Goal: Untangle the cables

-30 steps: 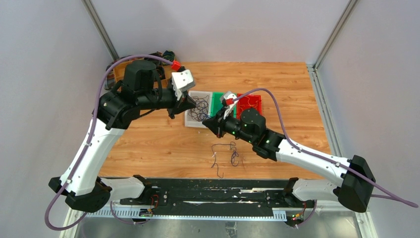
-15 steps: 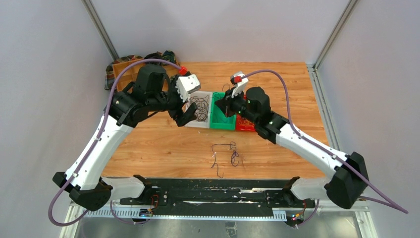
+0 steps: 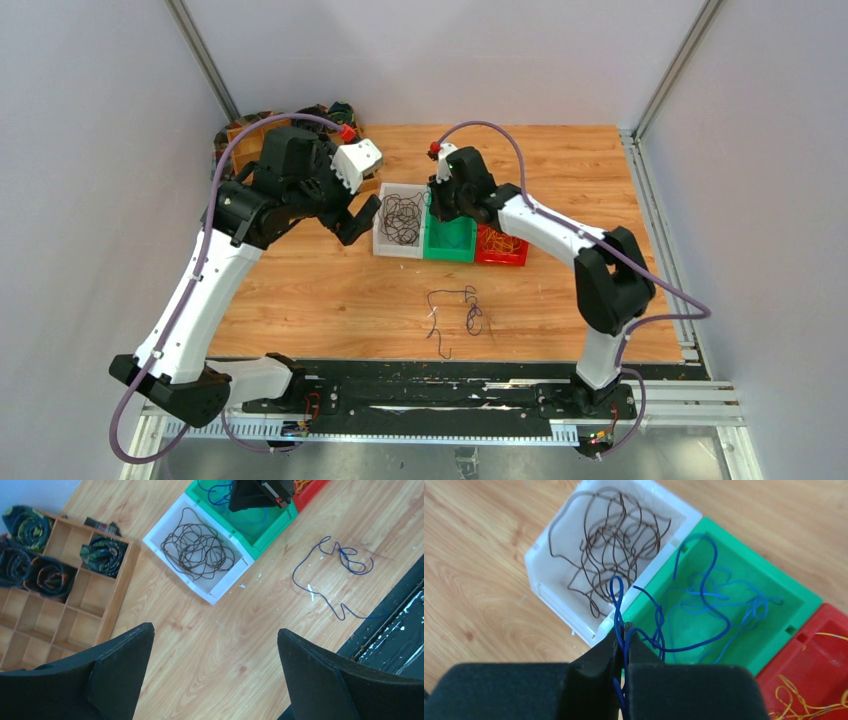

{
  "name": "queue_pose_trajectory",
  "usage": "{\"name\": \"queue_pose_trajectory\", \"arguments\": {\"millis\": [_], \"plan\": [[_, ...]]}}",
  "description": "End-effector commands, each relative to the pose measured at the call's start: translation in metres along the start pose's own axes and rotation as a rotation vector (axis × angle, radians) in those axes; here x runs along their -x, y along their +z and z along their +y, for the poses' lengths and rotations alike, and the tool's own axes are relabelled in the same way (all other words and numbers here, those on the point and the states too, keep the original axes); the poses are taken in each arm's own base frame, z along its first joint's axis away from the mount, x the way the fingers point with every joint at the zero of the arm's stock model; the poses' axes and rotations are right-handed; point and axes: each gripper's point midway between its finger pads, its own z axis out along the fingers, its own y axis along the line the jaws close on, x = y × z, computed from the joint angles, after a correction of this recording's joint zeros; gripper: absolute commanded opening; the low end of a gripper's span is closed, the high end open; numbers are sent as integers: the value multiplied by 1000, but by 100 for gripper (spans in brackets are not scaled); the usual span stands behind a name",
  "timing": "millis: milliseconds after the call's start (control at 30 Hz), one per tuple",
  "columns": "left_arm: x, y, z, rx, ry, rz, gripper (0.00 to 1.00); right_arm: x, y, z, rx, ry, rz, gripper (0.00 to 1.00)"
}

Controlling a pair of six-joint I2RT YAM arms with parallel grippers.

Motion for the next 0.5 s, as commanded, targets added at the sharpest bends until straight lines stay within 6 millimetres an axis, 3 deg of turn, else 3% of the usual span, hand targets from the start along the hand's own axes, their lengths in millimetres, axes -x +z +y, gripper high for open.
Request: {"name": "queue_pose_trajectory", "arguments": {"millis": [0,133,233,267,300,367,400,467], "plan": [[-5,-7,-2,-20,34,-8,98,-17,15,-23,-4,79,152,1],[-8,-8,-8,-41,38,-14,98,-33,19,-45,-88,97,187,5],[-10,-9,-10,-50,48,-17,98,-32,14,-52,-123,97,185,6],[-10,-10,-10,-47,51,-18,98,-28,11,-52,-122,103,183,11],[-9,-11,-9,-44,53,-20,98,-25,8,-52,-120,106,187,20],[-7,-12,-9,-44,55,-25,98,-17,1,-46,-92,99,182,59],[-7,-12,-9,-46,56,-27,98,-11,-4,-42,-69,92,174,70],[-5,-13,-10,-53,62,-33,98,-1,-14,-36,-50,80,157,74]]}}
